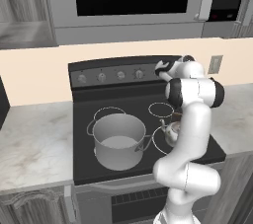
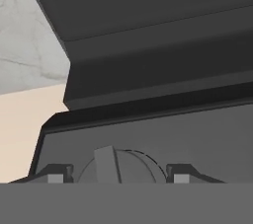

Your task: Pick the kettle from the cabinet and place it on a stove burner. Then pick the pot from the counter and place it on another stove burner. Finally, turn both burners on.

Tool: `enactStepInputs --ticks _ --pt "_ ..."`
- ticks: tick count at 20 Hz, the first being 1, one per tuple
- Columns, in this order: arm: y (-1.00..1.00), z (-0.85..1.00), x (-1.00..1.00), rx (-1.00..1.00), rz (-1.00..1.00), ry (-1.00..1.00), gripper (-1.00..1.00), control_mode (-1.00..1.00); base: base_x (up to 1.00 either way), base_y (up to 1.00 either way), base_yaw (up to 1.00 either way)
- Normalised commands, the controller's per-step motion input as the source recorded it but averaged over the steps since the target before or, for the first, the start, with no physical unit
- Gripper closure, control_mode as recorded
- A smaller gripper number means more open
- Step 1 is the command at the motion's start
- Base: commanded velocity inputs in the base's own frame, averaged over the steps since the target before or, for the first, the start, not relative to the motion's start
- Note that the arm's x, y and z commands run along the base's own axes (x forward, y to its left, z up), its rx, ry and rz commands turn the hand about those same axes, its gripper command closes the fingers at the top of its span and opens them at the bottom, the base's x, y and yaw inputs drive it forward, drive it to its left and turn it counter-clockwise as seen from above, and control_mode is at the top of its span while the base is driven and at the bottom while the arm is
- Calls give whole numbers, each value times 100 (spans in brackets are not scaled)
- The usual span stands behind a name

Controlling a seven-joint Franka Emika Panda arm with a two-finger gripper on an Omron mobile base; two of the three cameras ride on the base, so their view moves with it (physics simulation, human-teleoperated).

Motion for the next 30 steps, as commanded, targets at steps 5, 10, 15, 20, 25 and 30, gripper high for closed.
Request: enactStepInputs --ticks 5,10,15,20,25,30 --pt "-51 0 0 -8 21 -12 100 -100 0 0 0" --pt "-49 -8 0 -17 19 -11 100 -100 0 0 0" --pt "-43 -25 0 -28 16 -6 100 -100 0 0 0" --pt "-42 -30 -1 -31 17 -7 100 -100 0 0 0" --pt "-46 -36 -7 -30 16 -7 100 -100 0 0 0" --pt "-48 -38 -20 -29 15 -11 100 -100 0 0 0"
